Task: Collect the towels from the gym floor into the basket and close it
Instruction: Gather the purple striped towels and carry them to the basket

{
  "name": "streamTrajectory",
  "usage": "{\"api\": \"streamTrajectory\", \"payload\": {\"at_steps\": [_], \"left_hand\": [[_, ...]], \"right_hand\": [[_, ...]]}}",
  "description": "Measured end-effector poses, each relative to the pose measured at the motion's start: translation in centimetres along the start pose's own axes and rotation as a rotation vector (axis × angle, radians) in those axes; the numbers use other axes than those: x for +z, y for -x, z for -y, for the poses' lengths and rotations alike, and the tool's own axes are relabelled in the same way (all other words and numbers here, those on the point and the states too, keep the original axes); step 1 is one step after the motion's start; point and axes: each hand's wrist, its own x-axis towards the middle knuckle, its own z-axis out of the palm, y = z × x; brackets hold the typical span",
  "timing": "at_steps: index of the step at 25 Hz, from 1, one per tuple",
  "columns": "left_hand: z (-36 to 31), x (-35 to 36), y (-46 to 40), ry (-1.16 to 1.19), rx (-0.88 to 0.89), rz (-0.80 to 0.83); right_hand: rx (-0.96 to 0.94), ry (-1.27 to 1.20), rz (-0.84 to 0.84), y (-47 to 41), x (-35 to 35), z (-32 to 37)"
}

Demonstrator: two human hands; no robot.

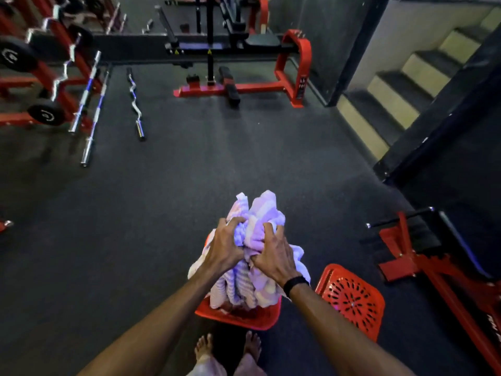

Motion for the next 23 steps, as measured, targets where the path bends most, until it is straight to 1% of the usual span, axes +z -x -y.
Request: {"api": "streamTrajectory", "payload": {"at_steps": [1,2,4,5,6,8,9,11,14,17,19,22,23], "left_hand": [[1.4,0.5,-0.3,0.017,-0.028,0.021],[2.9,1.0,-0.5,0.026,-0.049,0.076],[6.0,2.3,-0.7,0.023,-0.123,0.272],[7.0,2.8,-0.4,0.020,-0.189,0.355],[7.9,3.2,0.0,0.004,-0.239,0.400],[8.3,3.1,0.9,-0.050,-0.279,0.484],[7.8,2.7,1.2,-0.075,-0.285,0.532],[7.9,2.8,0.8,-0.101,-0.303,0.578],[8.9,2.8,0.0,-0.133,-0.329,0.579],[9.4,2.5,-0.3,-0.173,-0.256,0.548],[9.3,1.9,-0.2,-0.183,-0.226,0.506],[9.9,0.1,0.6,-0.186,-0.191,0.423],[10.2,-0.6,1.1,-0.185,-0.204,0.386]], "right_hand": [[0.029,-0.037,0.064,-0.5,1.2,-0.3],[0.041,-0.048,0.132,-0.9,2.5,-0.7],[0.063,-0.056,0.300,-1.7,4.9,-1.8],[0.114,-0.064,0.403,-2.1,5.9,-2.5],[0.157,-0.046,0.480,-2.2,6.8,-3.1],[0.233,-0.013,0.517,-2.2,8.3,-4.0],[0.247,-0.012,0.530,-2.5,9.5,-4.9],[0.240,-0.024,0.533,-2.6,8.7,-4.4],[0.198,-0.023,0.475,-2.4,6.4,-1.8],[0.167,-0.030,0.448,-2.4,6.2,-0.3],[0.149,-0.029,0.447,-2.4,5.9,0.8],[0.069,0.019,0.456,-1.9,5.5,2.8],[0.033,0.040,0.473,-1.6,5.4,3.7]]}}
